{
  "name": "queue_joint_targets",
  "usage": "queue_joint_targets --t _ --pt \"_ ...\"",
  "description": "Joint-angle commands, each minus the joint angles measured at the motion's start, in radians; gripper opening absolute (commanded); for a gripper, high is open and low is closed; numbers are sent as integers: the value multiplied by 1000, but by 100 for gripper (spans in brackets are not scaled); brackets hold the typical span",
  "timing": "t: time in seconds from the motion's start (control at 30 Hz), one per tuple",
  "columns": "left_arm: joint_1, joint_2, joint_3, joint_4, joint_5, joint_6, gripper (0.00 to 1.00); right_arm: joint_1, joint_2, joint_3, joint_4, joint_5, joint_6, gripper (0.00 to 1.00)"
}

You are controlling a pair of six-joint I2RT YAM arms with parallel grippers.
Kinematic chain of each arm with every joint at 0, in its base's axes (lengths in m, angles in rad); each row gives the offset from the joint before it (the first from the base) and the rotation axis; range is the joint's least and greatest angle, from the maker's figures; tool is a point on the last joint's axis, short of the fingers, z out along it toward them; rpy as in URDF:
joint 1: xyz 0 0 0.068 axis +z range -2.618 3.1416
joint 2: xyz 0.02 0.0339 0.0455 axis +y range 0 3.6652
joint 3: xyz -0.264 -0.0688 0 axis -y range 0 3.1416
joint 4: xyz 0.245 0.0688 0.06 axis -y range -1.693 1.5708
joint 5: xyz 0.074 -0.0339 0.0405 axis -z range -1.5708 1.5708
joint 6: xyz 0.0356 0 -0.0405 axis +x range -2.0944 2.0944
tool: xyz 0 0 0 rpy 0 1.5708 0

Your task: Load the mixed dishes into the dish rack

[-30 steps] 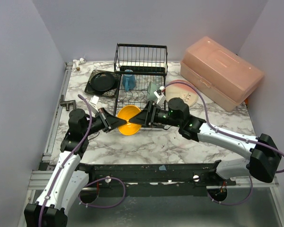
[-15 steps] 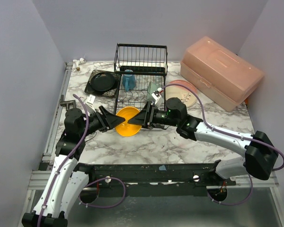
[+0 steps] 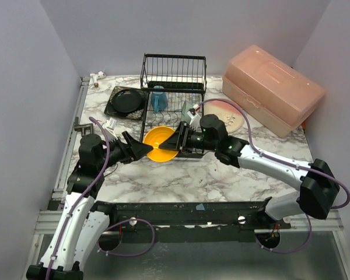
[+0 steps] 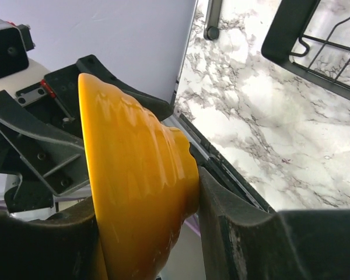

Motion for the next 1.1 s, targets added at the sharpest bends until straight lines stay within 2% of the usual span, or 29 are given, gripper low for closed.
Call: queue_joint_targets --t 0.0,0.07,0.13,0.23,0.3,0.43,0.53,0.67,0.77,0.9,1.07 --pt "2 32 -3 59 11 -9 69 -5 16 52 -28 -2 -40 0" --pt "2 53 -5 80 26 -18 62 -4 26 70 -56 -8 -61 0" --pt "2 72 -6 99 43 -24 50 -4 30 81 -72 -17 -80 0" --pt "2 92 -12 110 57 -29 19 -2 23 94 -75 -47 -130 0" --pt "2 93 -24 114 55 -41 0 -5 11 103 -84 -60 -160 7" --pt "5 73 -90 207 90 -134 0 -5 -19 87 -86 -72 -159 32" --pt "12 63 -156 323 125 -260 0 -4 -45 11 16 -131 -103 48" --pt "17 48 -242 516 142 -441 0 -5 -101 -109 200 -148 -20 65" --pt "17 34 -265 553 130 -501 0 -4 -139 -126 225 -101 -36 77" --pt "17 21 -258 540 125 -506 0 -4 -146 -112 217 -70 -61 77" --pt "17 4 -259 520 114 -501 0 -4 -129 -122 257 -70 -25 63"
